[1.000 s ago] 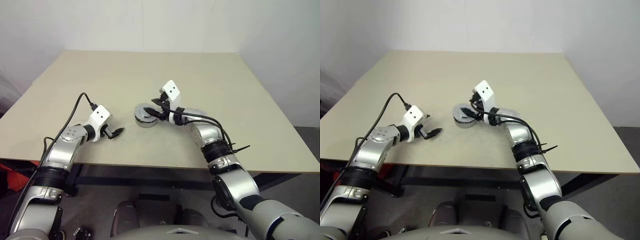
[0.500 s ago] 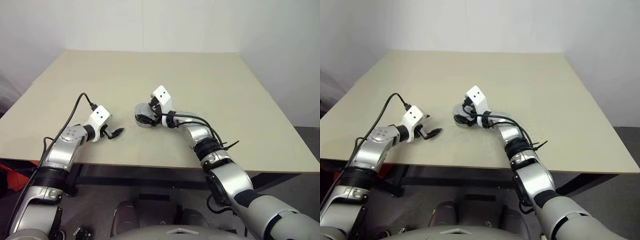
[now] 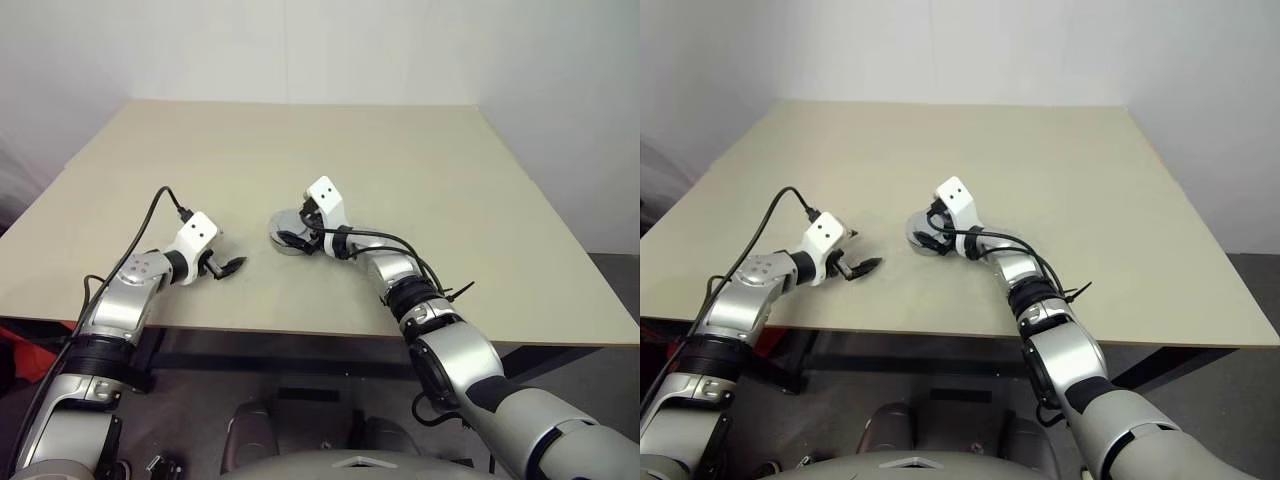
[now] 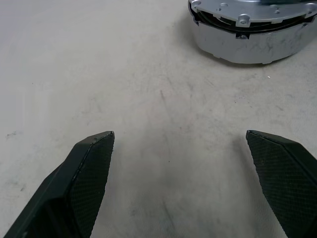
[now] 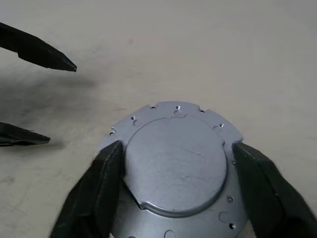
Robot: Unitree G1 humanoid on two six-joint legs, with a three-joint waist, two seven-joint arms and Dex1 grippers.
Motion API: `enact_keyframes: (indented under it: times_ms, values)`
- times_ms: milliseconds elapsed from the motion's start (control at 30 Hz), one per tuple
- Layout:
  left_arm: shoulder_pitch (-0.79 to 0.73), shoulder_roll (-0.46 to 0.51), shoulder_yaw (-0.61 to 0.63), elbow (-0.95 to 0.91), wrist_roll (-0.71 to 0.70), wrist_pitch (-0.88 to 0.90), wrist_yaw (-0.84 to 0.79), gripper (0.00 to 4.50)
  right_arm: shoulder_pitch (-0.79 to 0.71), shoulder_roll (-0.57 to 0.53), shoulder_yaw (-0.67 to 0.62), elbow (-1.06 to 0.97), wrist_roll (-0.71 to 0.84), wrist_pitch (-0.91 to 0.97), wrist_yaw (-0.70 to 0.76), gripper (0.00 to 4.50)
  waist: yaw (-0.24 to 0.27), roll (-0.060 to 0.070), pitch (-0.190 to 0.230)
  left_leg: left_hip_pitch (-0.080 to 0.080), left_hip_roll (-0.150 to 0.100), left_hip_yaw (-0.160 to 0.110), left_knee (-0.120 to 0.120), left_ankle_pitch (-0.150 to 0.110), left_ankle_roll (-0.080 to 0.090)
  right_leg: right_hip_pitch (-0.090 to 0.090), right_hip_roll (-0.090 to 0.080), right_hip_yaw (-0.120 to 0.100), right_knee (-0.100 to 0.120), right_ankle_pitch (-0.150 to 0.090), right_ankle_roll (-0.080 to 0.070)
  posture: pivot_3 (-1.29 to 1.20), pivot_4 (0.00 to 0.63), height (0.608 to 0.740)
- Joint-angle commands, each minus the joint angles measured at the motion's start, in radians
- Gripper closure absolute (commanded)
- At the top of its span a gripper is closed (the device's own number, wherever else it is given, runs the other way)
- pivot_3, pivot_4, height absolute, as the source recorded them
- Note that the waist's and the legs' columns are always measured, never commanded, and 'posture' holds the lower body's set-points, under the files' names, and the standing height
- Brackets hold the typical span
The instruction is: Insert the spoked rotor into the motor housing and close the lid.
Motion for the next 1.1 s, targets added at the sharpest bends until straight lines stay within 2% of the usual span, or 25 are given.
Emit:
enact_keyframes:
  times_ms: [33,467,900,1100]
  values:
    - [-0.010,0.017,0.021,-0.032,-0.003,-0.006,0.004,0.00,-0.030,-0.004,-0.014,-0.002,0.000,-0.015,0.000,1.54,0.000,0.000,0.000,0.000,0.000,0.000,0.000,0.000,0.000,0.000,0.000,0.000,0.000,0.000,0.000,0.00,0.000,0.740]
    - [-0.015,0.016,0.022,-0.024,-0.004,-0.012,0.005,0.00,-0.027,-0.032,-0.018,-0.087,0.022,0.053,0.098,1.54,0.001,0.000,0.000,-0.001,0.000,0.000,0.000,0.000,0.001,0.000,0.000,0.000,0.000,0.000,0.000,0.00,0.000,0.740]
    - [0.027,0.020,0.029,-0.076,-0.041,0.042,-0.029,0.00,-0.026,-0.016,-0.006,-0.050,-0.018,0.050,0.032,1.54,0.000,0.000,0.000,-0.001,0.000,0.000,0.000,0.000,0.001,-0.001,0.000,0.000,0.000,0.000,0.000,0.00,0.000,0.740]
    - [0.059,0.061,0.051,-0.100,-0.065,0.080,-0.056,0.00,-0.022,-0.013,0.001,-0.048,-0.030,0.052,0.035,1.54,0.001,0.000,0.000,0.000,0.000,0.000,0.000,-0.001,0.002,0.000,0.000,0.000,0.000,0.000,0.000,0.00,0.000,0.740]
